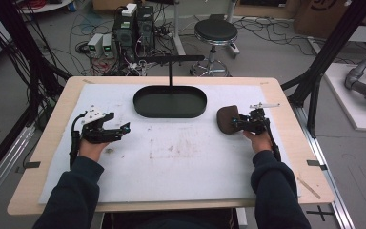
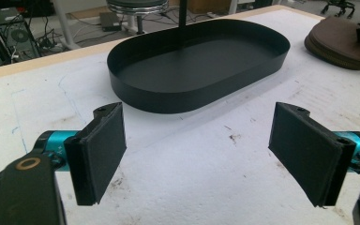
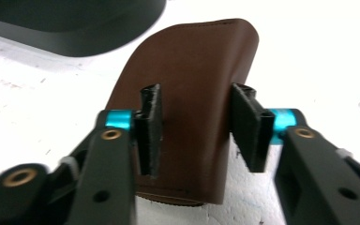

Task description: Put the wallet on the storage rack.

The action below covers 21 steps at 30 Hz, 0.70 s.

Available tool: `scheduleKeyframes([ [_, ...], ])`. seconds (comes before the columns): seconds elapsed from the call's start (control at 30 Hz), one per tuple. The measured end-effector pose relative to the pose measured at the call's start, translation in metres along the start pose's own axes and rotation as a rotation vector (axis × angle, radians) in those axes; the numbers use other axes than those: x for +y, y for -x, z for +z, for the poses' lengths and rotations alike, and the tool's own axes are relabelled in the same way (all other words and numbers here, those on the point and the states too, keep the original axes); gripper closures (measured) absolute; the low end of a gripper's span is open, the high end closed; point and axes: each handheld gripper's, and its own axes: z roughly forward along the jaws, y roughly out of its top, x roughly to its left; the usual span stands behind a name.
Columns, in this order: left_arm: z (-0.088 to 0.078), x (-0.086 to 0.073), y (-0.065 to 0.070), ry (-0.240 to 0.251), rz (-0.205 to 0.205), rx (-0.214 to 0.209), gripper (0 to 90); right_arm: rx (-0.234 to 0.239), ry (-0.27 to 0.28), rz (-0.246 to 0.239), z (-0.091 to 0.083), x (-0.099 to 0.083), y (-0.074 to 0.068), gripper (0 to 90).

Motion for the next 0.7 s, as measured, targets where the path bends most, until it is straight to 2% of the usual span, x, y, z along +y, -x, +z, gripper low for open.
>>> scheduleKeyframes([
  [0.13, 0.0, 0.0, 0.0, -0.001, 0.002, 0.0, 18.8, 0.003, 0.035, -0.067, -0.007, 0.003, -0.006, 67.0],
  [0.3, 0.0, 0.0, 0.0, -0.004, 0.006, -0.001, 18.8, 0.011, 0.08, -0.155, -0.009, 0.005, -0.014, 66.7],
  [0.43, 0.001, 0.0, 0.001, -0.005, 0.006, -0.003, 18.9, 0.025, 0.096, -0.162, -0.008, 0.005, -0.016, 62.8],
  [0.5, 0.001, 0.0, 0.001, -0.007, 0.009, -0.005, 18.8, 0.017, 0.095, -0.158, -0.006, 0.005, -0.016, 62.2],
  [0.57, 0.001, 0.0, 0.002, -0.007, 0.008, -0.005, 18.8, 0.01, 0.088, -0.151, -0.005, 0.004, -0.015, 61.8],
  [0.7, 0.001, 0.0, 0.002, -0.009, 0.009, -0.005, 18.9, -0.007, 0.049, -0.111, -0.001, 0.002, -0.012, 54.6],
])
